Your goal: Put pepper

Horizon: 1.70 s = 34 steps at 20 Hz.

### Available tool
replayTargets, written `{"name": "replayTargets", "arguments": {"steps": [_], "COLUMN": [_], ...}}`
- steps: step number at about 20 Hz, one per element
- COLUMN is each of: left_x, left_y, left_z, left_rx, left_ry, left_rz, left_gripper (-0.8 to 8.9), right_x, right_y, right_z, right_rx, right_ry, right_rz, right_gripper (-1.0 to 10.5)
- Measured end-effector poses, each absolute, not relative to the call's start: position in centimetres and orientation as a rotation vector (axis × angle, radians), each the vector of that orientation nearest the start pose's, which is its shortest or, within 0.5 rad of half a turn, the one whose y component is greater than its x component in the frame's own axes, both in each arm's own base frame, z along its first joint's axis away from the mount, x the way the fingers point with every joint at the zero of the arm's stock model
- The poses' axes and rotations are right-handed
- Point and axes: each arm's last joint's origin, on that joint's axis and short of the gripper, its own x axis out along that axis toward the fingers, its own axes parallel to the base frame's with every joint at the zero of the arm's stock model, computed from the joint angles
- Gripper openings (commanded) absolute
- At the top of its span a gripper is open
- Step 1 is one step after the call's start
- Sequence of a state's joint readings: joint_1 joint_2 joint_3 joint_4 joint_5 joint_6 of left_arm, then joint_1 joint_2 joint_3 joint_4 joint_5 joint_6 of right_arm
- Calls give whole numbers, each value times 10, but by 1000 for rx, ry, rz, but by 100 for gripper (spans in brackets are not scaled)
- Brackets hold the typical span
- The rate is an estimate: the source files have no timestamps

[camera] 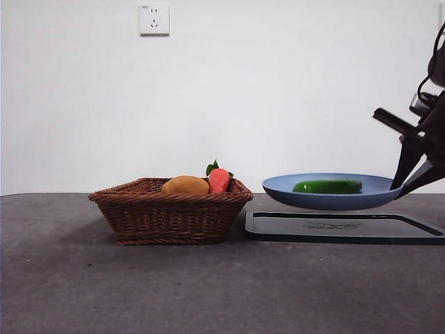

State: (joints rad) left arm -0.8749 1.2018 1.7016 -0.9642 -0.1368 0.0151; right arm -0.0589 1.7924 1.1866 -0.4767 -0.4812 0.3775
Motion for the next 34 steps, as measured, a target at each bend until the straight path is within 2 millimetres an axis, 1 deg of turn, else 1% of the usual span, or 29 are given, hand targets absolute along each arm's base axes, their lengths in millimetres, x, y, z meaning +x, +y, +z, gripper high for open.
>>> {"name": "replayTargets", "arguments": {"steps": [5,14,16,19,21,24,25,26,28,29,30,31,32,34], "left_x": [129,129,129,129,129,129,129,128,128,128,128,129,129,131], "left_y": [-148,-148,-148,-148,-148,-148,-148,-148,-147,-147,-147,-147,-146,-148], "left_z": [474,474,474,474,474,474,473,472,472,472,472,471,470,467], "left_rx": [244,231,231,231,231,234,240,244,248,250,252,259,267,283], "left_ry": [436,441,441,441,441,447,457,464,471,470,469,473,476,497], "left_rz": [-723,-720,-720,-720,-720,-720,-718,-718,-715,-708,-702,-690,-680,-673], "left_gripper": [272,272,272,272,272,272,272,272,272,272,272,272,272,271], "right_x": [365,362,362,361,361,360,358,355,342,331,321,307,293,256], "right_y": [-9,-10,-10,-11,-11,-13,-13,-14,-13,-12,-11,-7,-2,11], "right_z": [170,168,168,167,167,168,173,183,219,242,257,275,287,314], "right_rx": [620,549,539,516,512,508,504,501,484,470,462,444,427,370], "right_ry": [1156,1187,1186,1194,1191,1191,1185,1165,1073,1021,998,978,976,977], "right_rz": [147,103,103,99,101,97,97,100,122,143,165,191,218,294], "right_gripper": [5,6,29,154,205,211,211,211,210,209,209,207,207,207]}}
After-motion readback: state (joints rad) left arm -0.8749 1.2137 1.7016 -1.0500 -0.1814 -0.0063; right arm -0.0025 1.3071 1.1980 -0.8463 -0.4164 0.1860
